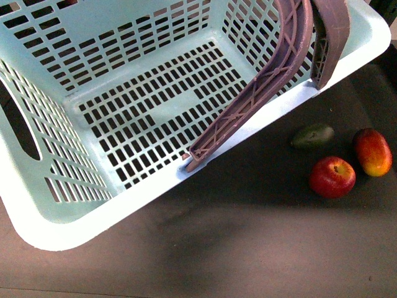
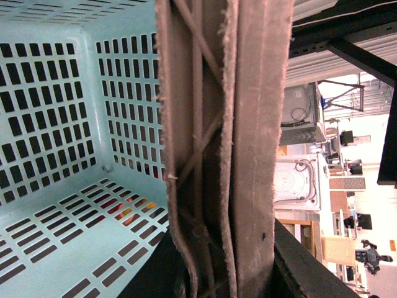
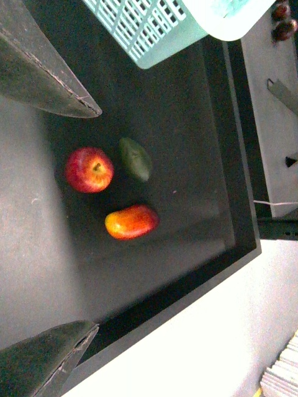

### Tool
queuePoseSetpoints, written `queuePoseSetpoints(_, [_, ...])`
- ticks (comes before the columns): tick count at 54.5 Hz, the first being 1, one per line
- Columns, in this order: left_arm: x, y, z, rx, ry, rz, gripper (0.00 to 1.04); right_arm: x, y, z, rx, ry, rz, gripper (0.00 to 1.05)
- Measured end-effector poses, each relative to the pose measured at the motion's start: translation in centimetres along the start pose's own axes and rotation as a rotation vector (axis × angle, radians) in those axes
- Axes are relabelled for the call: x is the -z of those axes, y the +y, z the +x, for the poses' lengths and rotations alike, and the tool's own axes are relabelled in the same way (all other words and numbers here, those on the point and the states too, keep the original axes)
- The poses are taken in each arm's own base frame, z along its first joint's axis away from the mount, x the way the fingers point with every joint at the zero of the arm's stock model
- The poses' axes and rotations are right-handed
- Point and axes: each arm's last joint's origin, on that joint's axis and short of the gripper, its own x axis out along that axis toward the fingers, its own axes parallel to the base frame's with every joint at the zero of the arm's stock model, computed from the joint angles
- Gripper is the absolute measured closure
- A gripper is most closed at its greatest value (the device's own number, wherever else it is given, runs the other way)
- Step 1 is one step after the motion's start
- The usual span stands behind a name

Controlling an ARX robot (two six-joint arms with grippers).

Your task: Pick apple with right arm and hold basket with left

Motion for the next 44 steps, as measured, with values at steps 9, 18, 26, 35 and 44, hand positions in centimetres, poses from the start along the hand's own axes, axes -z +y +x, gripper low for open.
queuePoseSetpoints(9, [0.0, -0.1, 0.0, 0.003, 0.001, 0.001, 0.85, -0.3, 0.0, 2.5, -0.070, 0.010, -0.041, 0.09])
queuePoseSetpoints(18, [0.0, -0.1, 0.0, 0.002, 0.000, 0.002, 0.85, 0.6, 0.4, 5.9, -0.145, 0.052, -0.145, 0.09])
queuePoseSetpoints(26, [0.0, -0.1, 0.0, 0.003, 0.001, 0.001, 0.85, 1.7, 0.7, 10.1, -0.151, 0.081, -0.252, 0.09])
queuePoseSetpoints(35, [0.0, -0.1, 0.0, 0.002, 0.001, 0.001, 0.85, 6.4, 0.5, 16.1, -0.154, 0.261, -0.331, 0.09])
queuePoseSetpoints(44, [0.0, -0.1, 0.0, 0.002, 0.001, 0.001, 0.85, 9.1, 0.4, 18.3, -0.181, 0.352, -0.389, 0.09])
